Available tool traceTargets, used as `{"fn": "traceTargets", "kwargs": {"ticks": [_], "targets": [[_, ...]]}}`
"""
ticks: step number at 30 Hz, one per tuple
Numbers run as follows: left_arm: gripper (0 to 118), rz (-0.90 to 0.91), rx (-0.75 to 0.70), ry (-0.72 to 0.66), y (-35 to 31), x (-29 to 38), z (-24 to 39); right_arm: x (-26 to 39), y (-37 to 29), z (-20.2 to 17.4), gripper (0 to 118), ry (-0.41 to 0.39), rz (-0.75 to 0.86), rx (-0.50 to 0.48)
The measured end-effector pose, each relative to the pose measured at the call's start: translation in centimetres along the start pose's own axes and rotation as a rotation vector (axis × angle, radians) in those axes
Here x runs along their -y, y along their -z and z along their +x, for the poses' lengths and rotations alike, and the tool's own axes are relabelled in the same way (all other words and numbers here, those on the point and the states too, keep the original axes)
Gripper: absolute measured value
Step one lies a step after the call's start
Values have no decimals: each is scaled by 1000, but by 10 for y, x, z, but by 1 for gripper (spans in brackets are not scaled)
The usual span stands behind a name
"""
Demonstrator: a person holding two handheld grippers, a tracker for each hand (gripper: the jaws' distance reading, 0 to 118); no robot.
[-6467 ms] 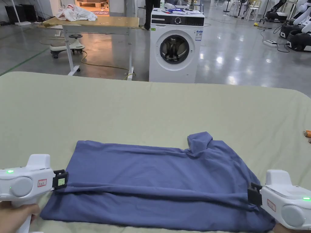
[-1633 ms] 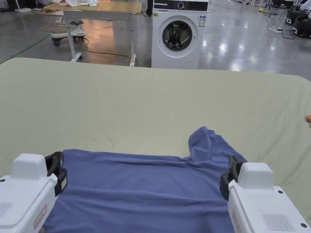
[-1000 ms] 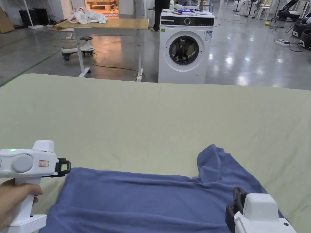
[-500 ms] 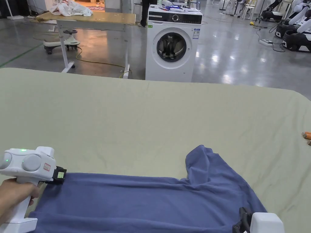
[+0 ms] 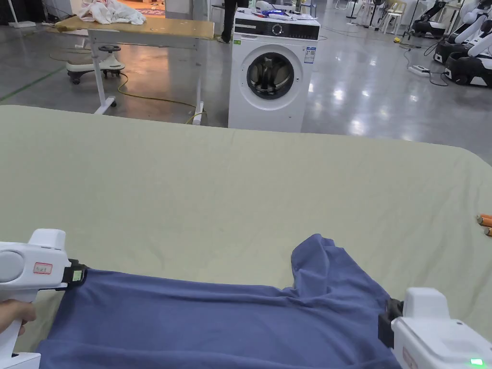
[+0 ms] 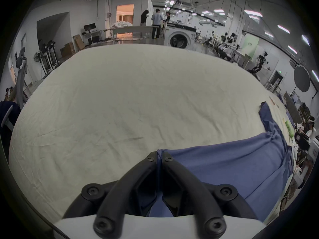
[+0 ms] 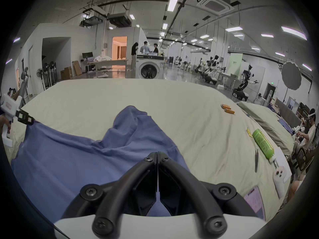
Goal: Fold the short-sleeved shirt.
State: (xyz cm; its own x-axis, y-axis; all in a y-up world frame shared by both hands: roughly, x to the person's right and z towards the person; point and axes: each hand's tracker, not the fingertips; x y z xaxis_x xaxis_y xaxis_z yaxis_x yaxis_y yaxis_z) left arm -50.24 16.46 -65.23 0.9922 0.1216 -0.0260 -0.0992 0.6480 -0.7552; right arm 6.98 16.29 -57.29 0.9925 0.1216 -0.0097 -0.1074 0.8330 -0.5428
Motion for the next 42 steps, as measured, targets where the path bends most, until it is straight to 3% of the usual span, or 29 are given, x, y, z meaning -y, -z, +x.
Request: {"fn": "traceTargets", "kwargs": {"ticks": [4, 8, 11, 14, 19, 20, 22, 23, 31, 35, 42], "targets": [[0, 58, 4, 2, -20, 7, 3, -28, 56, 21, 6, -8, -95, -13], [0, 102, -3, 6, -37, 17, 9, -46, 112, 35, 57, 6, -200, -49], [0, 117, -17, 21, -44, 26, 13, -50, 147, 37, 60, -31, -275, -65], [0, 127, -21, 8, -49, 31, 12, -49, 175, 40, 60, -7, -351, -112], [0, 122, -25, -4, -51, 35, 11, -47, 191, 38, 57, -17, -404, -119], [0, 120, -26, -6, -51, 35, 10, -48, 189, 37, 46, -13, -407, -119], [0, 121, -29, -4, -51, 35, 10, -49, 186, 41, 6, 22, -385, -117], [0, 119, -31, 0, -51, 35, 10, -49, 185, 42, 0, 16, -384, -109], [0, 133, -34, -7, -53, 33, 7, -56, 142, 51, 0, 19, -288, -121], [0, 158, -19, -8, -65, 31, 4, -62, 93, 59, 0, 1, -219, -126], [0, 222, 10, -6, -102, 39, -7, -59, -1, 82, 0, 43, -121, -124]]}}
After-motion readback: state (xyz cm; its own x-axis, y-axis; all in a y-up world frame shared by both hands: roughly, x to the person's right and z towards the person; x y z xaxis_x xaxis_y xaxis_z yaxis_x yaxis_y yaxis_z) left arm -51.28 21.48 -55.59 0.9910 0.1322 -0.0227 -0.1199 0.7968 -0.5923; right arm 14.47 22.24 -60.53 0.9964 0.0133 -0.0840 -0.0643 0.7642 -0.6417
